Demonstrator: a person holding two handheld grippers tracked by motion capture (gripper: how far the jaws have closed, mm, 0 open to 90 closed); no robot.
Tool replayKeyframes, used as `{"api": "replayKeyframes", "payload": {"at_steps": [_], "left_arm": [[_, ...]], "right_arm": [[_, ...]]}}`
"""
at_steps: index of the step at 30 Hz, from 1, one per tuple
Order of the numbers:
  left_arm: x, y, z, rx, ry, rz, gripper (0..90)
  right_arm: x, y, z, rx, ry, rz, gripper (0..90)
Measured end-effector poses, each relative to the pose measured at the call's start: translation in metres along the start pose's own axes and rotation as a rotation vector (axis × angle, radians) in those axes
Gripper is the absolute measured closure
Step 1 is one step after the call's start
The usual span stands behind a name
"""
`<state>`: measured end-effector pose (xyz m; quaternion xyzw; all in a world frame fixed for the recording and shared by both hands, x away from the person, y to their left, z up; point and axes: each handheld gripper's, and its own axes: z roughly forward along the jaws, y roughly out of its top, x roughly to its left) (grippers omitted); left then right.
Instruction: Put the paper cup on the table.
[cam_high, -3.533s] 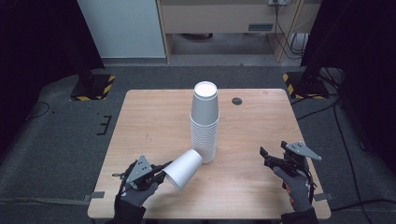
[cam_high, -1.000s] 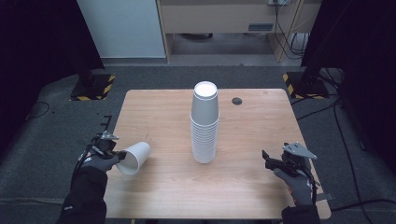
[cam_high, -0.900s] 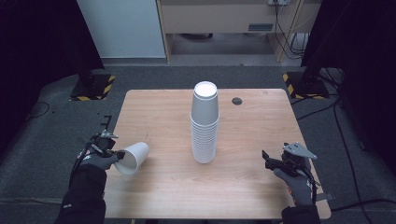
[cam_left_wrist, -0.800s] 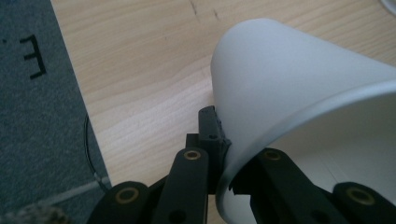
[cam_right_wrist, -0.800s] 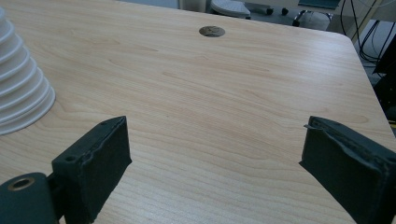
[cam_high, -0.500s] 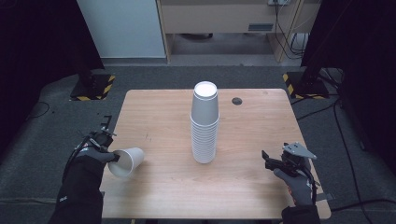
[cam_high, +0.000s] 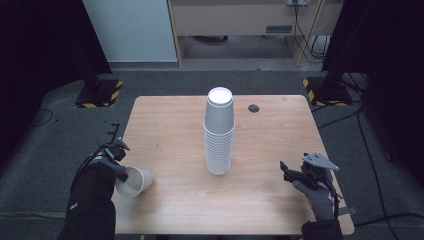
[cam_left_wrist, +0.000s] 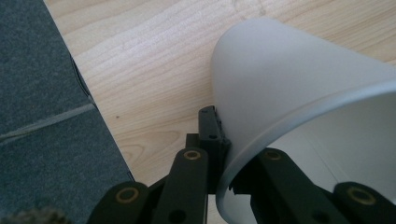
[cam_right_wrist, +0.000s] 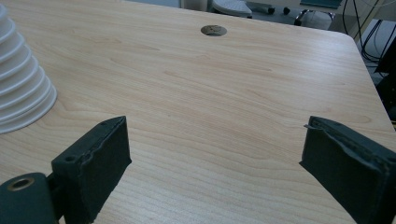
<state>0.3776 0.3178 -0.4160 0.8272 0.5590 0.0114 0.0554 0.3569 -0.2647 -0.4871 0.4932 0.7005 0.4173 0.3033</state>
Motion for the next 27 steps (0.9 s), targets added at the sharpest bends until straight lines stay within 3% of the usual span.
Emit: {"api": "replayKeyframes", "payload": {"at_steps": [7, 13, 21, 23, 27], "left_arm": [[-0.0008, 0.0037, 0.0045, 0.008, -0.012, -0.020, 85.0], [0.0001, 0.0052, 0.0061, -0.031, -0.025, -0.032, 81.4], [0.0030, 0.0041, 0.0064, -0.159, -0.025, -0.055, 69.5], [0.0037, 0.0028, 0.0050, -0.184, -0.021, -0.043, 67.1], [0.0031, 0.0001, 0.0009, -0.285, -0.027, -0.035, 61.0]], "right_arm": [[0.0000, 0.0001, 0.0000, -0.003, -0.001, -0.002, 7.9], [0.0000, 0.0001, -0.0001, -0.004, -0.001, -0.001, 7.9], [0.0001, 0.0001, 0.0000, -0.003, -0.001, -0.001, 7.9], [0.0001, 0.0001, 0.0000, -0.003, 0.000, -0.001, 7.9], [0.0002, 0.0001, 0.0000, -0.002, -0.001, -0.002, 7.9]]}}
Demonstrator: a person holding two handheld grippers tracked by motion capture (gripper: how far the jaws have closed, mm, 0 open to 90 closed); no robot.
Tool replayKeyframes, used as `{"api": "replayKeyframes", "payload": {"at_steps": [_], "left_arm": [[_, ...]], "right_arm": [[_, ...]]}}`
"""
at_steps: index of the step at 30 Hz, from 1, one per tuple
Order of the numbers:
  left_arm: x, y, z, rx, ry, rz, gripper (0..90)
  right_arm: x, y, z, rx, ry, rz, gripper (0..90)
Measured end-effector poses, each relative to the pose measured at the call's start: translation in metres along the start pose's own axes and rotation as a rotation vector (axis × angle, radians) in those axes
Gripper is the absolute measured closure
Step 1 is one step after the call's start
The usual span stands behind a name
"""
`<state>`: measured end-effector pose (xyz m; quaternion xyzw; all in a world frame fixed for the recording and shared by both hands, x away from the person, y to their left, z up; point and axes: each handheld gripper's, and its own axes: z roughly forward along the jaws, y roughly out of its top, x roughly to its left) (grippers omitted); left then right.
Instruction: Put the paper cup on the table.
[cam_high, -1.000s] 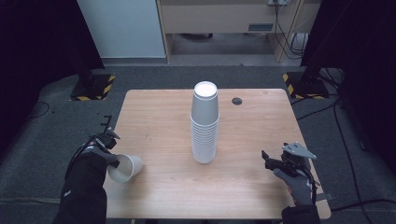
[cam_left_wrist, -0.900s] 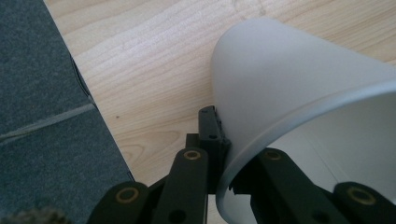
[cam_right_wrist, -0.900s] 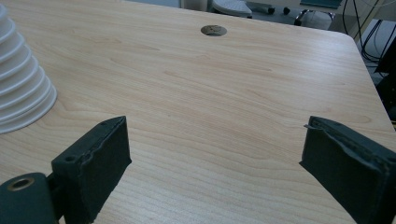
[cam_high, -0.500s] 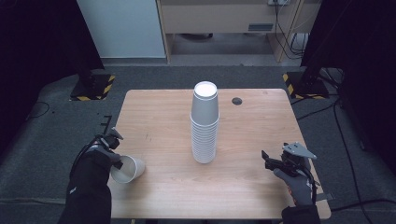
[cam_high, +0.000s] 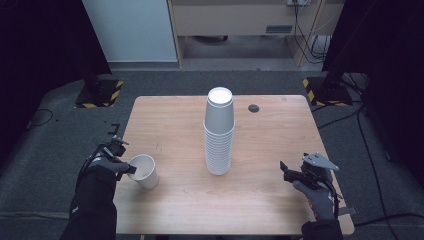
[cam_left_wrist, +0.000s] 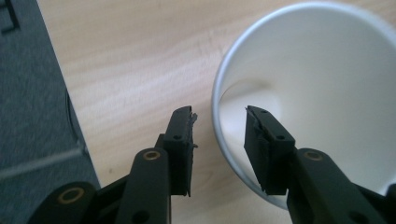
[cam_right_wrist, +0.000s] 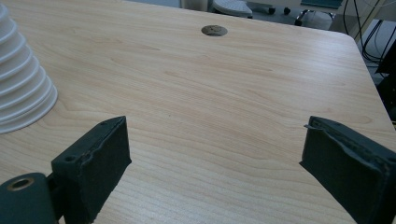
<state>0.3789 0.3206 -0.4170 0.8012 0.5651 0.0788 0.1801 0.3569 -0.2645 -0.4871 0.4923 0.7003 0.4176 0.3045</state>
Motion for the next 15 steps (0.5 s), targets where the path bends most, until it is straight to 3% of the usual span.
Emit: {"api": "replayKeyframes", "payload": {"at_steps": [10, 15], "left_arm": [[-0.003, -0.011, -0.011, -0.265, 0.024, 0.034, 47.9], [-0.008, -0.026, -0.017, -0.520, 0.026, -0.033, 43.6]], "right_arm": [[0.000, 0.000, 0.000, 0.000, -0.001, 0.006, 7.8], [-0.001, 0.000, 0.000, 0.000, -0.001, 0.009, 7.7]]}}
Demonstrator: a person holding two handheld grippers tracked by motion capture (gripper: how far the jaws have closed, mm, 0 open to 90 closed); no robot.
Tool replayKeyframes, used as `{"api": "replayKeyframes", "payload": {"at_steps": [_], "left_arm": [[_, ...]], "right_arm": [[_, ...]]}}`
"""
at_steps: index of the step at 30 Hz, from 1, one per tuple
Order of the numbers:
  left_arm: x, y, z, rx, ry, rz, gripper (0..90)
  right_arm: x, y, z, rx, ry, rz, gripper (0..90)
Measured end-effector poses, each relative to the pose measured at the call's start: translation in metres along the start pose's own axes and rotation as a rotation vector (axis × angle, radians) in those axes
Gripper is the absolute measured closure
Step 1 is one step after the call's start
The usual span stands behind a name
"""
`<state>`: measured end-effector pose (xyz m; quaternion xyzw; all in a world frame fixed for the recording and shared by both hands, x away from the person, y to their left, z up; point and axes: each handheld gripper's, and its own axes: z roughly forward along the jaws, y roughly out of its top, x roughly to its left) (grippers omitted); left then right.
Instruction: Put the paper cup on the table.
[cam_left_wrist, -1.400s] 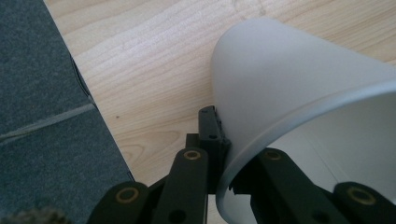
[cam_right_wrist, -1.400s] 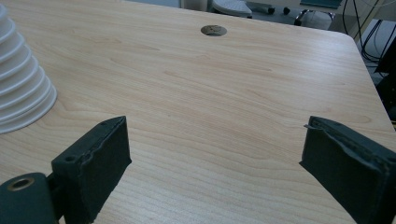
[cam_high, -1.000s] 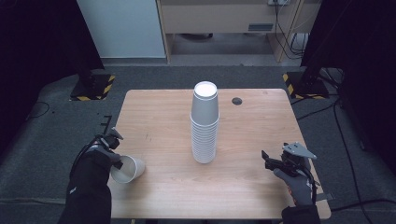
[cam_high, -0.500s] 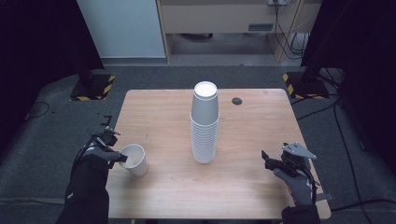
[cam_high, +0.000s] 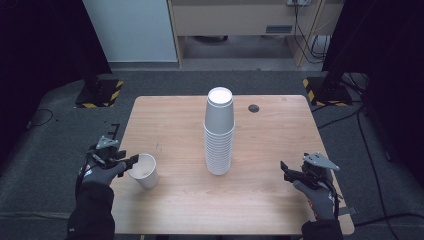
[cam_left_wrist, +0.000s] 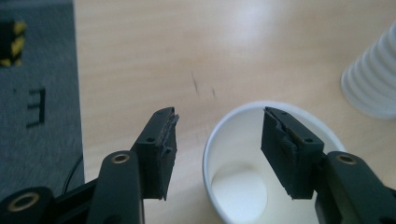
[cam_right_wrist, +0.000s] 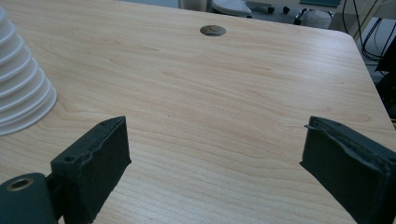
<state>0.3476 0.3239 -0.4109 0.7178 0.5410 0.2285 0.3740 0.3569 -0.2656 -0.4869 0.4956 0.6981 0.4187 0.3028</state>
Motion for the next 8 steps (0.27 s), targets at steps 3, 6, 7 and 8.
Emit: {"api": "replayKeyframes", "payload": {"at_steps": [3, 6, 7, 8], "left_arm": [[-0.005, -0.007, -0.005, -0.152, 0.039, -0.012, 39.9], [-0.012, -0.014, -0.008, -0.274, 0.056, -0.028, 37.3], [-0.014, -0.016, -0.008, -0.302, 0.057, -0.027, 37.3], [-0.016, -0.018, -0.008, -0.331, 0.061, -0.027, 37.3]], "right_arm": [[0.000, 0.000, 0.000, 0.000, 0.000, 0.003, 7.7], [0.000, 0.000, 0.000, -0.004, -0.003, 0.004, 7.7], [0.000, 0.000, 0.000, -0.003, -0.003, 0.004, 7.7], [0.000, 0.000, 0.000, -0.003, -0.003, 0.004, 7.6]]}}
